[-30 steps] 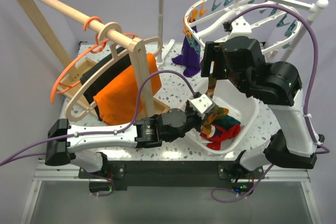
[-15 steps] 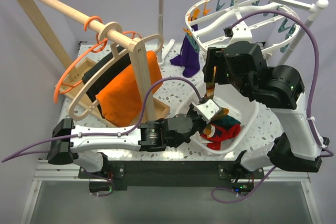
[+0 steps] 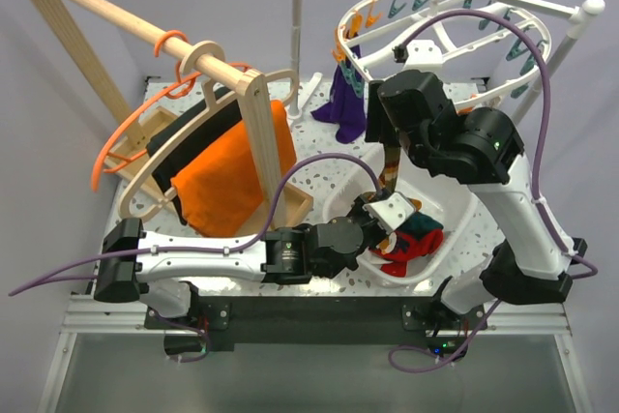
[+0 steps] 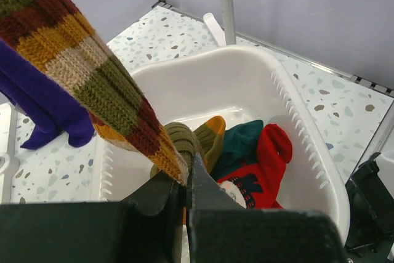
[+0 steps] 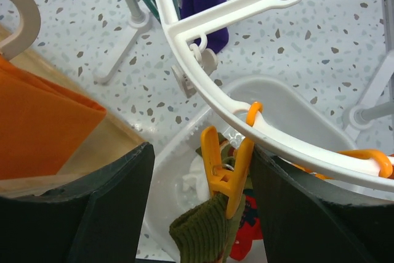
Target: Remove the socks clipped to the hanger
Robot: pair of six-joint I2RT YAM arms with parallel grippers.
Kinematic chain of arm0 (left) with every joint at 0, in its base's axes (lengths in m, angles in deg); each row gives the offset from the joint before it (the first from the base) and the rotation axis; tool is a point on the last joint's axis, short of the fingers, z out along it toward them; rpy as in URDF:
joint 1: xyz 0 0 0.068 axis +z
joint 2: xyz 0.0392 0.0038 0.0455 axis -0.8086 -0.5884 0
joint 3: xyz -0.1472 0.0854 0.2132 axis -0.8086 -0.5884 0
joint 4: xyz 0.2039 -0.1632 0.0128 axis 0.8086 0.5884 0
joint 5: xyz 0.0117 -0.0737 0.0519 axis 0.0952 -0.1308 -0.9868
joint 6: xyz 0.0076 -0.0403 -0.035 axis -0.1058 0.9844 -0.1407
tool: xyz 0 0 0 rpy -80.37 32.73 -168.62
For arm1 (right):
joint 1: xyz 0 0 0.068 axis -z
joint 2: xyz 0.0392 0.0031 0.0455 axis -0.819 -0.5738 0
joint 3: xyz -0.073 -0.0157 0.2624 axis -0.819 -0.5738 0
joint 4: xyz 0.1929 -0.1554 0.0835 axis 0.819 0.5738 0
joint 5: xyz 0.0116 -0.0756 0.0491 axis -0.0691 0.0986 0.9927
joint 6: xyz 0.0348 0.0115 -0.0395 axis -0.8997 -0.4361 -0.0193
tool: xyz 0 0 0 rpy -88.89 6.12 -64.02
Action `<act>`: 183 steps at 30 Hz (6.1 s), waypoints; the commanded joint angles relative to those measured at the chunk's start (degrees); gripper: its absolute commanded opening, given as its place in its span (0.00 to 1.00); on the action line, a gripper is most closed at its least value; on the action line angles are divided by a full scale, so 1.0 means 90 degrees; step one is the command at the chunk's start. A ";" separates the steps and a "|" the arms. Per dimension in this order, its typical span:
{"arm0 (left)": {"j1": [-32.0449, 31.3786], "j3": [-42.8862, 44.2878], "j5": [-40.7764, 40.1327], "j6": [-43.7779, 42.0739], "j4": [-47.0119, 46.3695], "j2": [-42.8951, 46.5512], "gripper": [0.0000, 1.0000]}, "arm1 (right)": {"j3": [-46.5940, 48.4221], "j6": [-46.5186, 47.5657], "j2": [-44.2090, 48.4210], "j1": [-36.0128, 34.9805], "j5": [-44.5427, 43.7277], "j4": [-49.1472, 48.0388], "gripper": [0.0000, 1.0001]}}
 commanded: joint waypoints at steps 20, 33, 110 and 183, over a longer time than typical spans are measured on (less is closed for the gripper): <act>-0.0168 0.0313 -0.0172 -0.0163 -0.0020 -0.0117 0.00 | -0.0116 -0.0173 -0.0057 -0.0013 -0.1401 0.1122 0.00; 0.0641 -0.0096 0.1864 0.1416 0.0282 0.0029 0.00 | -0.1054 0.0110 0.0763 0.0153 -0.0639 0.0145 0.00; 0.2869 -0.1288 0.2806 0.2415 -0.0910 0.1386 0.88 | -0.2549 0.1028 0.2698 0.0935 -0.0119 -0.0334 0.34; 0.2869 -0.9579 0.6556 0.7728 -0.8175 0.7090 1.00 | -1.4423 -0.2741 0.9621 0.0925 0.4694 -1.1018 0.99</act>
